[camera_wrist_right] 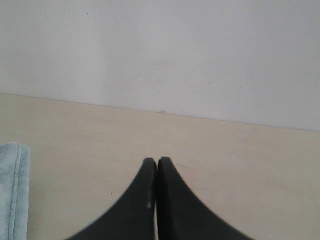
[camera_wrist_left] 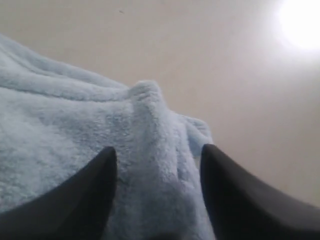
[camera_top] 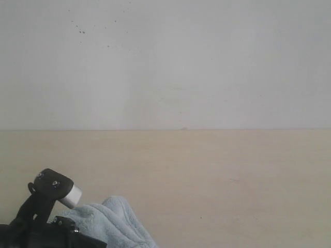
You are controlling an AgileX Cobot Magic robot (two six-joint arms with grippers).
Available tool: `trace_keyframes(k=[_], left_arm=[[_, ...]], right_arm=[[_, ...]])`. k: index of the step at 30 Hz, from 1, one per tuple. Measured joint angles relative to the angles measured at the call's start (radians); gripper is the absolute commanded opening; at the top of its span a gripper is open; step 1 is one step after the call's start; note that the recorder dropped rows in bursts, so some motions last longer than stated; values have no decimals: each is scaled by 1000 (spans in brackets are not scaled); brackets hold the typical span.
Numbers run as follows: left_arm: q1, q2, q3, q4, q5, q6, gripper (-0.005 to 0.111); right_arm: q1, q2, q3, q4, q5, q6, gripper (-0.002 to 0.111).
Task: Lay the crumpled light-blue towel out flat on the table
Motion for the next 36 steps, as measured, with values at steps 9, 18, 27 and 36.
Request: trace_keyframes(k=[9, 18, 27, 36], left_arm=[[0, -76, 0, 0, -194, -4, 59], [0, -125, 2, -2, -88, -6, 55], [0, -64, -35, -2, -23, 23, 54], [0, 149, -154, -2, 50, 46, 54]], right_arm=[[0, 0, 0, 0, 0, 0, 0], [0, 0, 0, 0, 0, 0, 0], [0, 0, 0, 0, 0, 0, 0], [0, 0, 0, 0, 0, 0, 0]])
